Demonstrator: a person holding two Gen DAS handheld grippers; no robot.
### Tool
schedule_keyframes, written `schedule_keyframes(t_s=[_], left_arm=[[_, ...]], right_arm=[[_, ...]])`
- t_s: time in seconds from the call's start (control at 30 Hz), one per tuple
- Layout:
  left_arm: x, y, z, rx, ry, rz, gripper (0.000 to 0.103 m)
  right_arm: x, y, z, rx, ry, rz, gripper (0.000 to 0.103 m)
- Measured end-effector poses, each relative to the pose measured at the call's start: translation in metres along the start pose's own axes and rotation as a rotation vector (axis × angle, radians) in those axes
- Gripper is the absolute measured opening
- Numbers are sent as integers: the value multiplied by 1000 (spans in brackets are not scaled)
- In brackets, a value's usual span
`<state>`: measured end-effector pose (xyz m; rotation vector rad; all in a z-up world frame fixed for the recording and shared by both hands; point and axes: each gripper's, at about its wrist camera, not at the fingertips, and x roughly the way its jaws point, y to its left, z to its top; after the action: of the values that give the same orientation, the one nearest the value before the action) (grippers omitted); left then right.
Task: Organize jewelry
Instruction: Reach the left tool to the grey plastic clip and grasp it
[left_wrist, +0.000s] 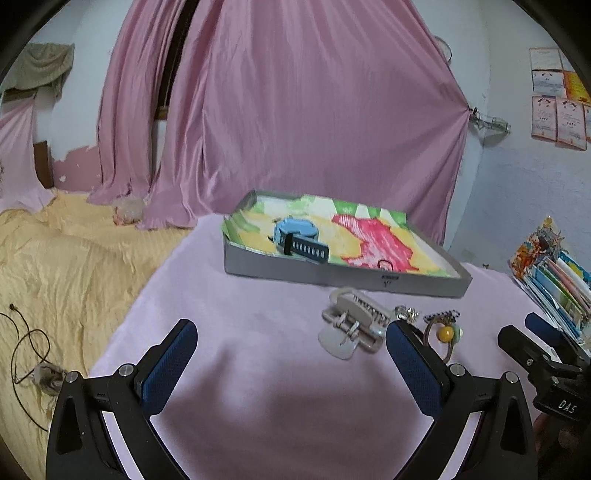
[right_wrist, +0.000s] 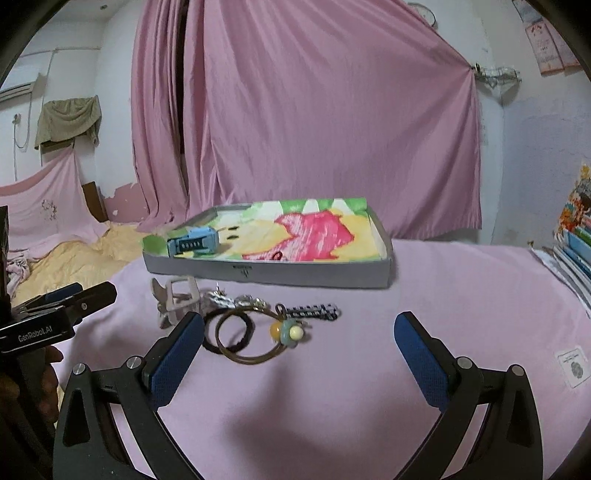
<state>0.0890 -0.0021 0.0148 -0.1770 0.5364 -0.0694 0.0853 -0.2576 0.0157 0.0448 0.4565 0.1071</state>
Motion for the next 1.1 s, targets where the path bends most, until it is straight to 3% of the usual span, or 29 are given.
schedule_keyframes(t_s=[0.27,0.33,0.47,0.53,0.67,0.8,0.87,1.1], left_arm=[[19,-5,3,-25,110,-80,103],[22,-6,6,-43,119,-99,102],[29,-11,12,-47,129,-124,100],[31,-14,14,-38,134,-130,91],[42,-22,17,-28,174,-146,67],[48,-26,19,-34,191,-158,52],[51,-29,20,-30,200,-154,44],[58,-33,20,-28,222,-149,33]], right_arm=[[20,-4,0,13,119,-5,97],[26,-5,1,18,148,0,77],[37,-4,2,10,193,6,65],[41,-2,3,10,207,16,53],[47,2,5,10,227,33,50],[53,6,6,3,249,44,47],[57,7,7,7,264,50,40],[70,8,7,30,313,60,37]])
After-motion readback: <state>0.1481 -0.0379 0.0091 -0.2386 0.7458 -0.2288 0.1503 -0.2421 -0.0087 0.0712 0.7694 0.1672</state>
